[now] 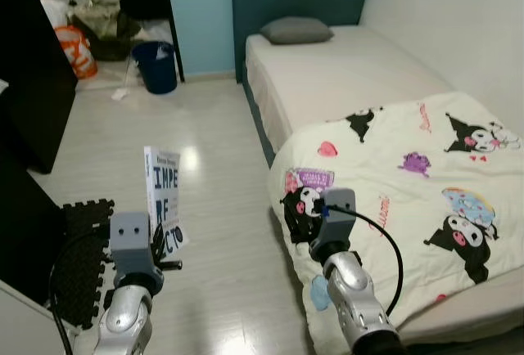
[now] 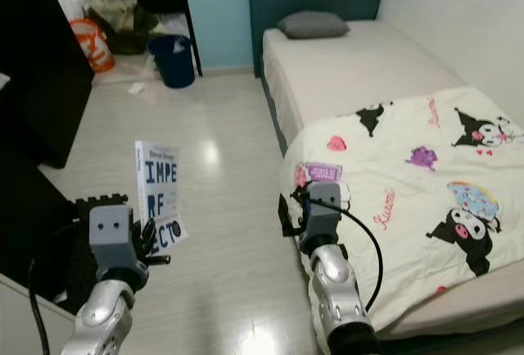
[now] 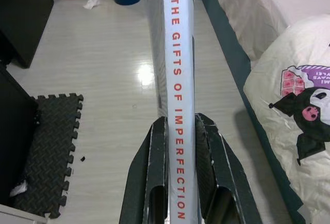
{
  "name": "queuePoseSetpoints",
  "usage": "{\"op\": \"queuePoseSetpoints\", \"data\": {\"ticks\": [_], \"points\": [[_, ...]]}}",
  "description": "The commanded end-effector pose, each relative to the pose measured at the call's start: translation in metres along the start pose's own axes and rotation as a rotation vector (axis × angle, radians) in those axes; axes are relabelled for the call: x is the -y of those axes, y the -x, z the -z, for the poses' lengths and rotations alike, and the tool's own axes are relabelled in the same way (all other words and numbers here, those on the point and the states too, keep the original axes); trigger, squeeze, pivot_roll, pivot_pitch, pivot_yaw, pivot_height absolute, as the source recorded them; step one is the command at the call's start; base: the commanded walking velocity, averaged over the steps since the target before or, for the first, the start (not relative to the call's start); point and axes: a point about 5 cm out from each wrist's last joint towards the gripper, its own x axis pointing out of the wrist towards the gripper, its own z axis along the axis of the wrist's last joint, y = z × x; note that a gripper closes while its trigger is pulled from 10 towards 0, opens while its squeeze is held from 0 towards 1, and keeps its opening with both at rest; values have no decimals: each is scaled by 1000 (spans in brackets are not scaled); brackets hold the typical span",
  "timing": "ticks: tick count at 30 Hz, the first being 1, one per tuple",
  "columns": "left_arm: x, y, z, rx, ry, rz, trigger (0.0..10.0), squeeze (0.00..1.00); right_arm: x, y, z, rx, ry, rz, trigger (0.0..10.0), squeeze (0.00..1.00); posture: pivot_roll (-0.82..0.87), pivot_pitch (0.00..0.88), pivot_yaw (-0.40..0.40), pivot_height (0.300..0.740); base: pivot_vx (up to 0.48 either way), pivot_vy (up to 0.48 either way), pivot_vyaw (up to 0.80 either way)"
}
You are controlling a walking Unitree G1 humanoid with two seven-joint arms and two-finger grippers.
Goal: Clean up the room
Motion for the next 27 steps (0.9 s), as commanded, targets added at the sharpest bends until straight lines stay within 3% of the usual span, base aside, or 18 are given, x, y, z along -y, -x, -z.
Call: {"op": "queuePoseSetpoints", "data": {"ticks": [1,27], "points": [[-3,2,-2,21,1,-11,10000,0,0,3,6,-19,-10,2,10000,0,68,145,-3,740,345,0,0],[-5,3,-3,25,2,-13,10000,0,-2,3,8,-19,-21,-4,10000,0,75,142,-1,740,335,0,0]]}}
